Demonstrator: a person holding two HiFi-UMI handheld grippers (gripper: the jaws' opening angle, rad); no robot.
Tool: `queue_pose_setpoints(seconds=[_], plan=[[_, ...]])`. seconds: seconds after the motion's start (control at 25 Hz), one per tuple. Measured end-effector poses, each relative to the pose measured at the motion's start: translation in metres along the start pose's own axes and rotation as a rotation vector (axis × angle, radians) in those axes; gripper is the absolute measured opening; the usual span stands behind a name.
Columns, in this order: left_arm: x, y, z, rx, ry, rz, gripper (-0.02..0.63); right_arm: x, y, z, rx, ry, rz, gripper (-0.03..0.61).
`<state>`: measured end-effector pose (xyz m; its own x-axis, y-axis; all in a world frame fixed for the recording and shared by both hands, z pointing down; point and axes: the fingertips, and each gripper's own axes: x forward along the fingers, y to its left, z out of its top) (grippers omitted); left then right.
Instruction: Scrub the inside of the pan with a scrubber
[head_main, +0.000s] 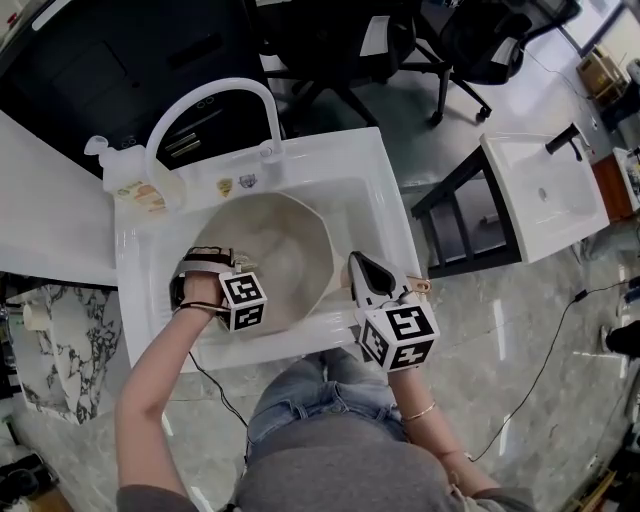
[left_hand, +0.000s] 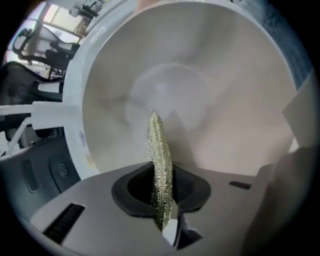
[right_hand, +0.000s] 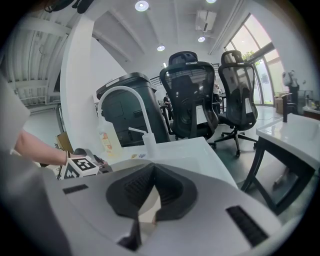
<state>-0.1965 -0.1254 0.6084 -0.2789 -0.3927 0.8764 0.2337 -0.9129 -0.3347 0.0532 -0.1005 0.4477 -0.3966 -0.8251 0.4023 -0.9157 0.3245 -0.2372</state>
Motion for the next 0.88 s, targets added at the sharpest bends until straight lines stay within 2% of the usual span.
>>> queue_pose_setpoints(seconds=[0.12, 0.4, 0.72, 0.88], plan=[[-0.004, -0.023, -0.006, -0.052, 0.007, -0.17, 0.064, -0.003, 0.004, -0.001, -0.001, 0.0, 0.006, 0.011], [-0.033, -0.065, 0.007, -0.156, -0.051, -0.517, 0.063, -0.01, 0.008, -0.002, 0.0, -0.006, 0.018, 0.011], [-0.066, -0.087, 0.033, -0.164, -0.139, -0.746, 0.063, -0.016, 0.009, -0.001, 0.002, -0.012, 0.025, 0.011], [-0.079, -0.093, 0.055, -0.161, -0.201, -0.829, 0.063, -0.018, 0.005, -0.001, 0.006, -0.015, 0.023, 0.011]])
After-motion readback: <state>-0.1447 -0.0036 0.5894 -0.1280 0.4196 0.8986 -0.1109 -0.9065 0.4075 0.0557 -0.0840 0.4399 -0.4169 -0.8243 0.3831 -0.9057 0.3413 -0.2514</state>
